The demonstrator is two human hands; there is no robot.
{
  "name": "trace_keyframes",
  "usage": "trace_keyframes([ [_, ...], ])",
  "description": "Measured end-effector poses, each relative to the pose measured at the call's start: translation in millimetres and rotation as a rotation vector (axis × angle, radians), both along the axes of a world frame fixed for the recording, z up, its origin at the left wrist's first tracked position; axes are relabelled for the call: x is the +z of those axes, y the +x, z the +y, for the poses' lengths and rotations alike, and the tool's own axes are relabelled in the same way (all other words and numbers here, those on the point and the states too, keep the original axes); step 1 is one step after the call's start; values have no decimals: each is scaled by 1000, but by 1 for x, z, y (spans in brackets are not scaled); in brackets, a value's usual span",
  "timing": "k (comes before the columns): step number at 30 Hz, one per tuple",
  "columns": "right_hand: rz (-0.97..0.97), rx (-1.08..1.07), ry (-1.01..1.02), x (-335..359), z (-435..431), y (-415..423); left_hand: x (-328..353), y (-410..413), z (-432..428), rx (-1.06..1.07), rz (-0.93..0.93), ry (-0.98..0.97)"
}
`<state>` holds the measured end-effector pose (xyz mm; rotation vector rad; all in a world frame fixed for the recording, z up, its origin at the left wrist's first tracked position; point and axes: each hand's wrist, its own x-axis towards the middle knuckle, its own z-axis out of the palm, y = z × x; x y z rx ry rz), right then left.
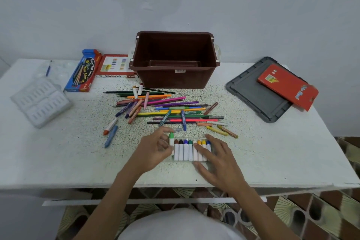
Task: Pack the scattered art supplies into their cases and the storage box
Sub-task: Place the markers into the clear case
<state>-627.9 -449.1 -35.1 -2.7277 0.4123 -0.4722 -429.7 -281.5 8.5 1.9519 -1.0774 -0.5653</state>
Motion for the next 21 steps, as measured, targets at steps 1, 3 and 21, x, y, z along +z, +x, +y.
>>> trace_keyframes([
  [1, 2, 0, -1, 0, 0, 0, -2, -1, 3, -11, -2, 5],
  [3, 3, 0, -3, 0, 0, 0, -4, -2, 7, -10, 0, 26],
  [21, 16, -6, 11, -1, 0, -1, -35, 6, 15, -31, -409, 97],
])
